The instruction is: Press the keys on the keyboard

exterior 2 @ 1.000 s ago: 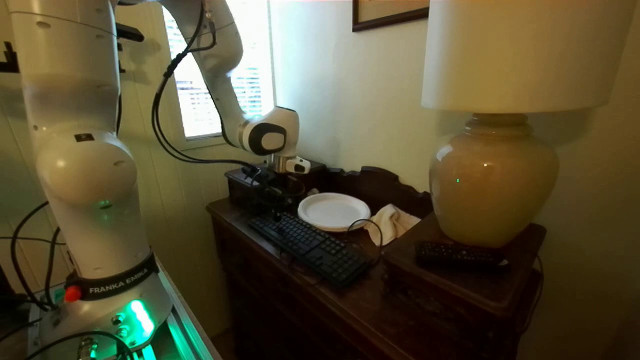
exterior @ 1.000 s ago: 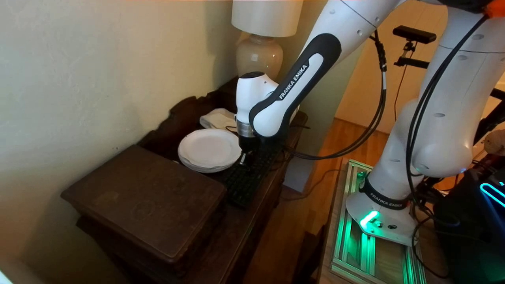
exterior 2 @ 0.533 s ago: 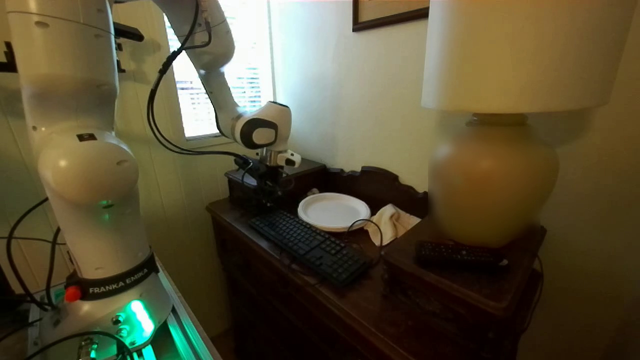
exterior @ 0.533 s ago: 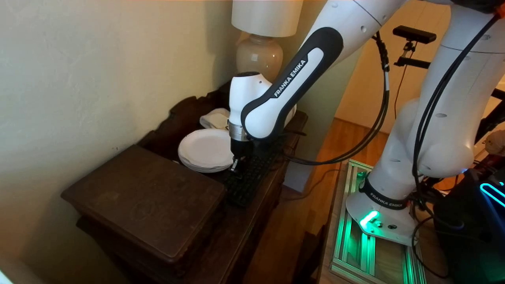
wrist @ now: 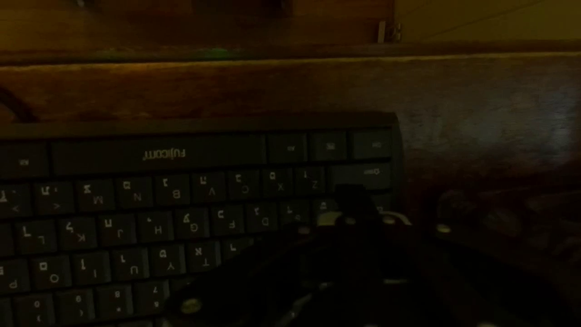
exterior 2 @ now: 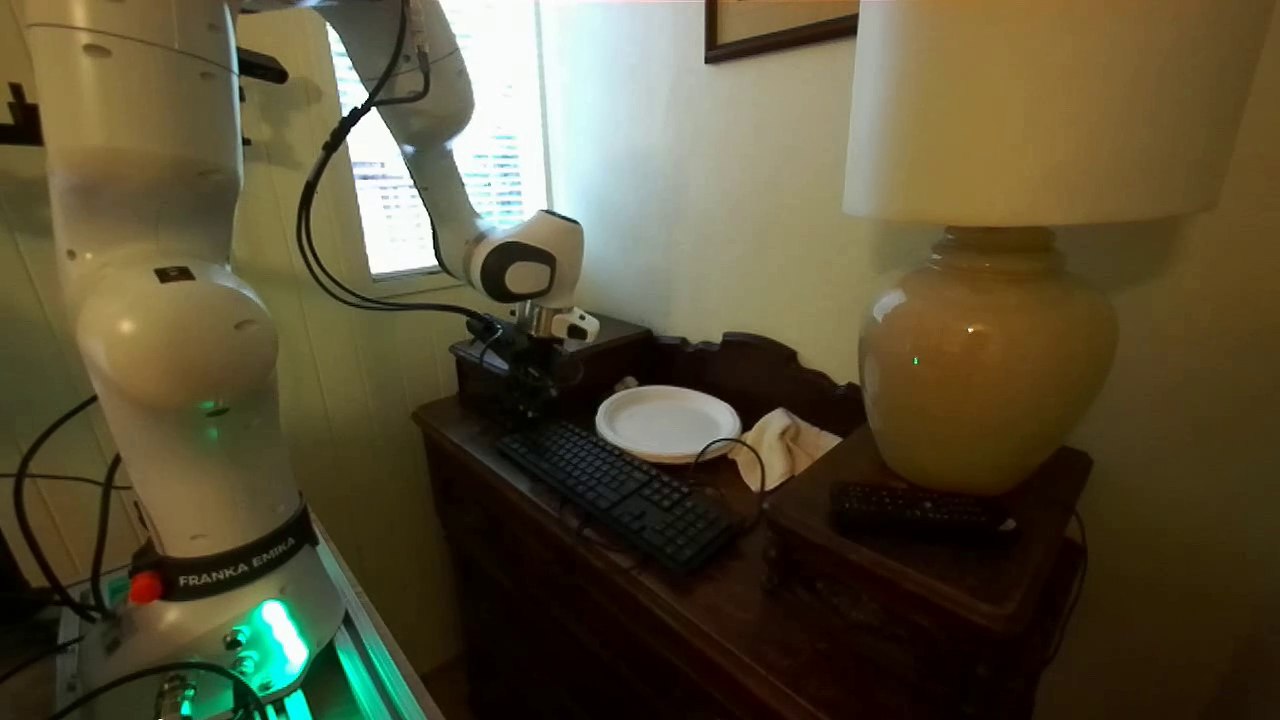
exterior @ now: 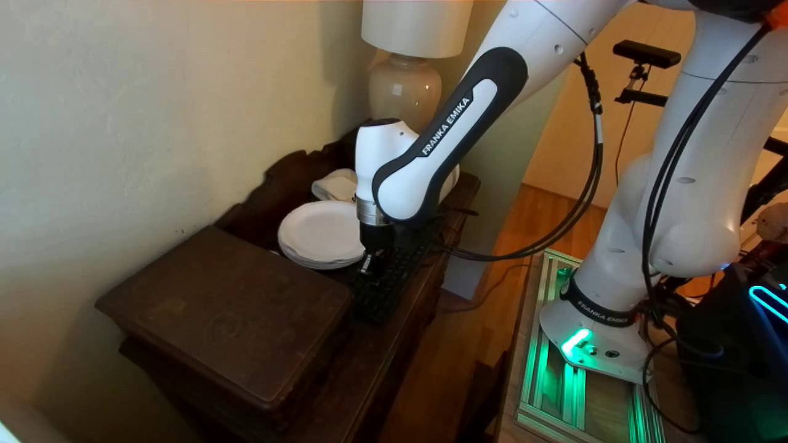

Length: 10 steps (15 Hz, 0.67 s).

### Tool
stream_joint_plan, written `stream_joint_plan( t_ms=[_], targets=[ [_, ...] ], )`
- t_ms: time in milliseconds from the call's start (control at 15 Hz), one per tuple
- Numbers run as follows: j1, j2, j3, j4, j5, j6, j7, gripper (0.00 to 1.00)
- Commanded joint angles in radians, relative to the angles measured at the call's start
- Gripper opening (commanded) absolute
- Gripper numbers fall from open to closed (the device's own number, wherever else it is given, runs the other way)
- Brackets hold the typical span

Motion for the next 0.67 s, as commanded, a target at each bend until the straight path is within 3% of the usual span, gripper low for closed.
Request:
stream_joint_plan(
  t_ms=[0,600],
  targets=[
    [0.002,0.028,-0.011,0.023,0.014,-0.011,0.015,0.00],
    [-0.012,0.078,-0.006,0.054,0.042,-0.008,-0.011,0.00]
  ],
)
